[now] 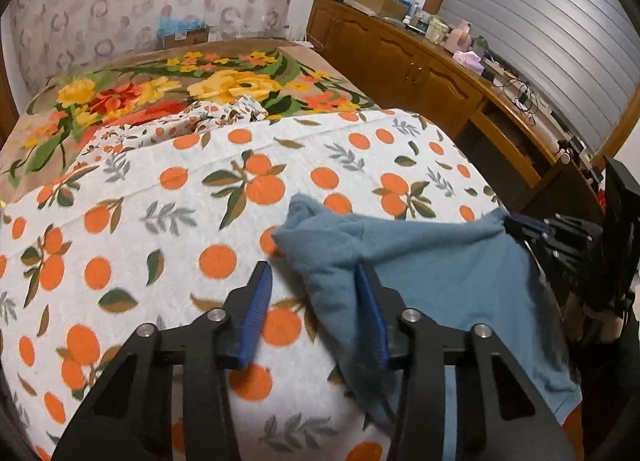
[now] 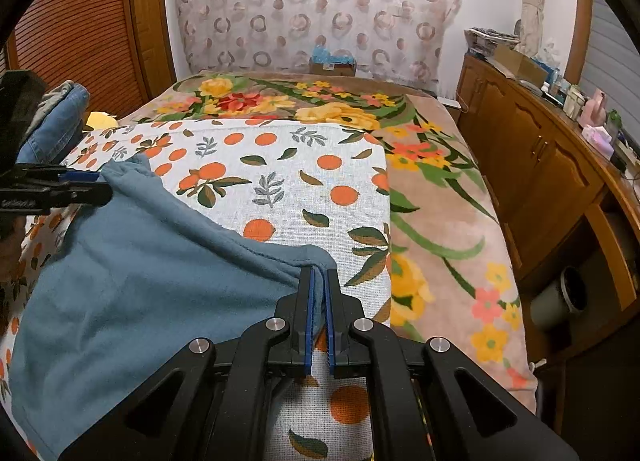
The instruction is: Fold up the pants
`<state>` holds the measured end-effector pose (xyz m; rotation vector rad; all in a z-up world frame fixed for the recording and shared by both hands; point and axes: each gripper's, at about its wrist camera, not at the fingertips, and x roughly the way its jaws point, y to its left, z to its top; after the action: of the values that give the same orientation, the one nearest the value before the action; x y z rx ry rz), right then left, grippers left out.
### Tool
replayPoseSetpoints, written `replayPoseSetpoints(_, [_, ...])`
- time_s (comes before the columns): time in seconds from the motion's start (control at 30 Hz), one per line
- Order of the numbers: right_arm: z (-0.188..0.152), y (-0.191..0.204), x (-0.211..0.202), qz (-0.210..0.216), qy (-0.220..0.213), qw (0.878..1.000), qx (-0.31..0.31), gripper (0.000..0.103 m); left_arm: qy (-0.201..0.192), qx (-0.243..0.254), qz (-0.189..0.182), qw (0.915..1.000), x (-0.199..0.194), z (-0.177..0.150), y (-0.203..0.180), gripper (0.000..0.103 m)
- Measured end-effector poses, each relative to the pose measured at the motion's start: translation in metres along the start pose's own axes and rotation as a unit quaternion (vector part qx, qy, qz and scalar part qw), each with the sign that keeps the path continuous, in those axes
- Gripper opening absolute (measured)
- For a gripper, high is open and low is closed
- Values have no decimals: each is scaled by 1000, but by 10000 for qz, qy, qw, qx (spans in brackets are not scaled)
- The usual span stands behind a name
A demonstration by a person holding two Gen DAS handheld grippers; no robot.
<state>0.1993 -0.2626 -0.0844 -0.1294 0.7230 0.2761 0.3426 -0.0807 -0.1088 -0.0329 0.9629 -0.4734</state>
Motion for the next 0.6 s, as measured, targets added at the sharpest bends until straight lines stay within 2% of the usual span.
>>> replayPoseSetpoints(0.1, [-1, -1, -1, 19, -25, 10000, 6, 4, -46, 153, 48, 9999, 2, 6, -8, 28])
replayPoseSetpoints(0.13, [-1, -1, -2, 20, -41, 10000, 7, 4, -86, 209, 87, 9997, 1, 8, -10, 19])
replayPoseSetpoints(0.23, [-3, -2, -4, 8, -95, 10000, 19, 4, -295, 420, 208, 9985, -5, 15, -21, 12])
replayPoseSetpoints(0.37, [-5, -2, -7, -107, -175, 9998, 71, 4, -535, 616, 339, 9961, -15, 25, -31, 11])
replayPoseSetpoints(0.5, [-6, 0, -5, -151, -106, 9998, 74, 4, -405, 629, 476, 9961, -12, 27, -31, 12])
replayPoseSetpoints(0.6, [-5, 1, -6, -121, -60, 9999, 79, 4, -314, 672, 665, 9950, -9, 24, -31, 21])
